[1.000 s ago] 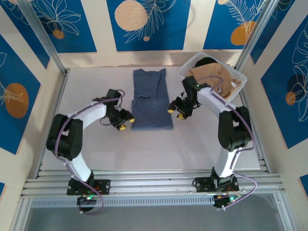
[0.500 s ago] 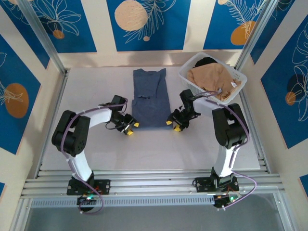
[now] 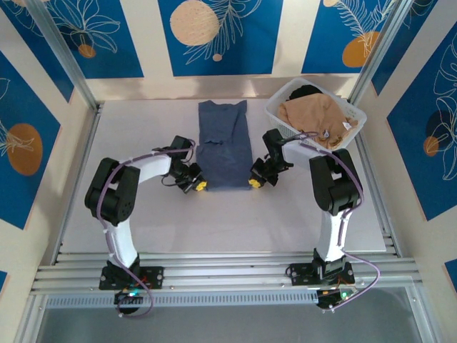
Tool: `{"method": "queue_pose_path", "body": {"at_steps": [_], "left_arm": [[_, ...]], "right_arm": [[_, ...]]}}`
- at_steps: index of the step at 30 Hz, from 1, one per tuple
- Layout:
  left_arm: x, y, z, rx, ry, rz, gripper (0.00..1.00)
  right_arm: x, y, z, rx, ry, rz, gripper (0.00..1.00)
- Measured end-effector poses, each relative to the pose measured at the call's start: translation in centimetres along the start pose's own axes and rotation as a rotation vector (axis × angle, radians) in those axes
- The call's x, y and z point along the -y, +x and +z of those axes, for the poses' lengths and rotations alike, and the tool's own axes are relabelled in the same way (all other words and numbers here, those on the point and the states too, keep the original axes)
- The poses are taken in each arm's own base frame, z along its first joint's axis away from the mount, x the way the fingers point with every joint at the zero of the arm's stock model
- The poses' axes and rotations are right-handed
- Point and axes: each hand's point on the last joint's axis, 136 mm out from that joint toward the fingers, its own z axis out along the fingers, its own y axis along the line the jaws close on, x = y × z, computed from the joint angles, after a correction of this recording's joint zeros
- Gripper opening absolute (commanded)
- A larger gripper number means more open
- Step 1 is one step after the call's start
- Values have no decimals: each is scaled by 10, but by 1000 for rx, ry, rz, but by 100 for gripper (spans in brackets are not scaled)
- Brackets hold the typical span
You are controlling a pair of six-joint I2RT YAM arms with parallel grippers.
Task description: Fold and stack the t-shirts
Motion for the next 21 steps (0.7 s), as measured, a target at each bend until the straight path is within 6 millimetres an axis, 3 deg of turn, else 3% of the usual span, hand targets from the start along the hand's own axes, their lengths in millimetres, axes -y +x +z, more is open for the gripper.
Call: {"method": "queue_pose_path", "body": {"at_steps": [3, 7, 11, 16, 21], "left_arm": [[-2, 7, -11, 2, -17, 51, 0], [1, 27, -31, -14, -21, 145, 0], [-1, 62, -53, -47, -12, 238, 0], [-24, 115, -84, -124, 1, 303, 0], [-33, 168, -116, -212, 64, 373, 0]], "right_arm": [[-2, 7, -11, 11, -4, -9, 0], [-1, 33, -34, 12, -27, -36, 0], [11, 72, -44, -38, -16, -53, 0], [31, 128, -52, -148, 20, -69, 0], [42, 188, -78, -234, 3, -100, 0]]}}
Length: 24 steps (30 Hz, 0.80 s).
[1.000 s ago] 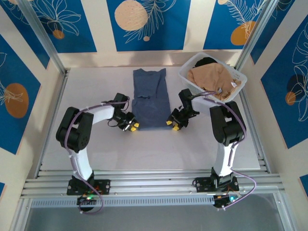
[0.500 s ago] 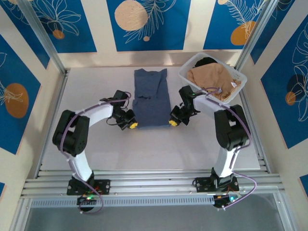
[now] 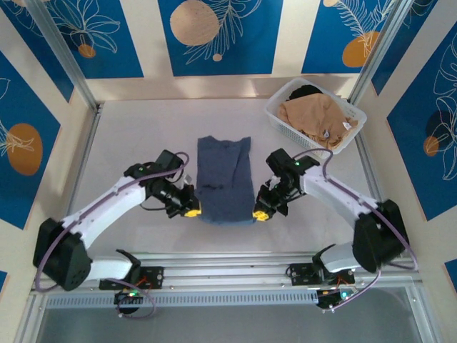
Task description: Fold and stack the t-shirts
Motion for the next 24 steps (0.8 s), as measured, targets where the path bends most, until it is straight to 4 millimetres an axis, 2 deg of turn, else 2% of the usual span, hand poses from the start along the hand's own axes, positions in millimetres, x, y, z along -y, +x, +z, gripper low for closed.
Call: {"method": "queue_pose_path", "body": {"at_steps": [2, 6, 9, 12, 15, 18, 21, 23, 24], "left_arm": [[7, 17, -10, -18, 40, 22, 0], [14, 30, -27, 0, 79, 8, 0], [27, 27, -39, 35, 103, -7, 0], [43, 15, -52, 83, 126, -21, 0], [59, -2, -60, 114, 143, -48, 0], [67, -29, -57, 123, 130, -100, 0], [68, -66, -49, 128, 97, -165, 0], [67, -101, -43, 138, 78, -206, 0], [65, -116, -39, 143, 71, -225, 0]], "right_arm": [[-2, 23, -10, -23, -27, -5, 0], [-4, 48, -29, -38, -79, 41, 0], [-16, 49, -45, -30, -118, 85, 0], [-32, 38, -63, -2, -161, 117, 0], [-48, 17, -78, 25, -200, 152, 0], [-64, -13, -89, 47, -224, 184, 0], [-82, -56, -95, 68, -241, 205, 0], [-95, -96, -94, 85, -247, 216, 0], [-100, -113, -92, 92, -241, 221, 5]]}}
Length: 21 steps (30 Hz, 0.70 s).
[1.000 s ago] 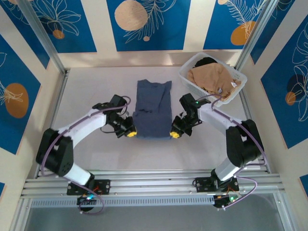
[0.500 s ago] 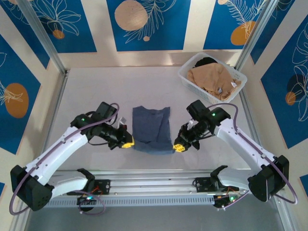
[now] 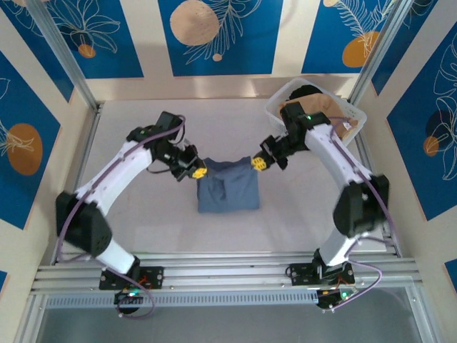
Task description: Fold and stack the t-shirts
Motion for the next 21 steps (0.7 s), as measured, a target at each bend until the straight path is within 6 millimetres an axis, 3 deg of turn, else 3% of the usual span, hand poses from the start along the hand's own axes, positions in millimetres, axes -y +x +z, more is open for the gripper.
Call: {"method": "queue_pose_path", "body": {"at_steps": [2, 4, 6, 9, 10, 13, 19, 21], "left_arm": [[-2, -36, 18, 5, -23, -47, 9], [-5, -73, 38, 6, -49, -78, 18], [-12, -111, 59, 20, -86, -101, 26], [-30, -152, 76, 68, -148, -126, 53], [-37, -155, 75, 83, -177, -131, 58], [-45, -154, 58, 133, -235, -133, 58], [-54, -109, 25, 198, -214, -105, 55], [-47, -107, 26, 197, -183, -90, 51]], "right_arm": [[-16, -39, 15, 20, 13, 5, 30], [-30, -79, 32, 47, 34, -10, 46], [-41, -117, 46, 96, 57, -54, 58], [-50, -157, 58, 175, 95, -145, 63], [-50, -162, 57, 194, 108, -168, 63], [-48, -159, 46, 234, 132, -220, 64], [-9, -116, 24, 259, 157, -256, 55], [1, -107, 23, 258, 157, -261, 49]]}}
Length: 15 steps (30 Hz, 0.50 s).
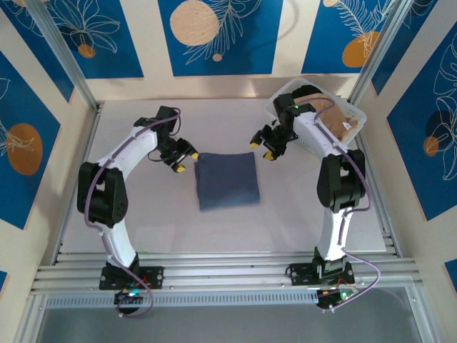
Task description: Fold and stack the t-shirts
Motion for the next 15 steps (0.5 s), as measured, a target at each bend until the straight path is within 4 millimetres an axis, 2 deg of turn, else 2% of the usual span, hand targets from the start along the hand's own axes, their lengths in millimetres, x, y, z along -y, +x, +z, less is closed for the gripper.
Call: {"method": "queue_pose_path", "body": {"at_steps": [4, 6, 11, 15], "left_arm": [[25, -8, 22, -30, 40, 30, 41], [37, -8, 36, -48, 54, 48, 35], [54, 15, 72, -118, 58, 54, 25], [45, 18, 98, -148, 10, 31, 24]], "right_arm": [[12, 7, 16, -20, 7, -2, 30], [13, 11, 24, -38, 6, -1, 28], [0, 22, 45, -80, -17, -28, 25], [3, 28, 70, -130, 1, -19, 24]]}}
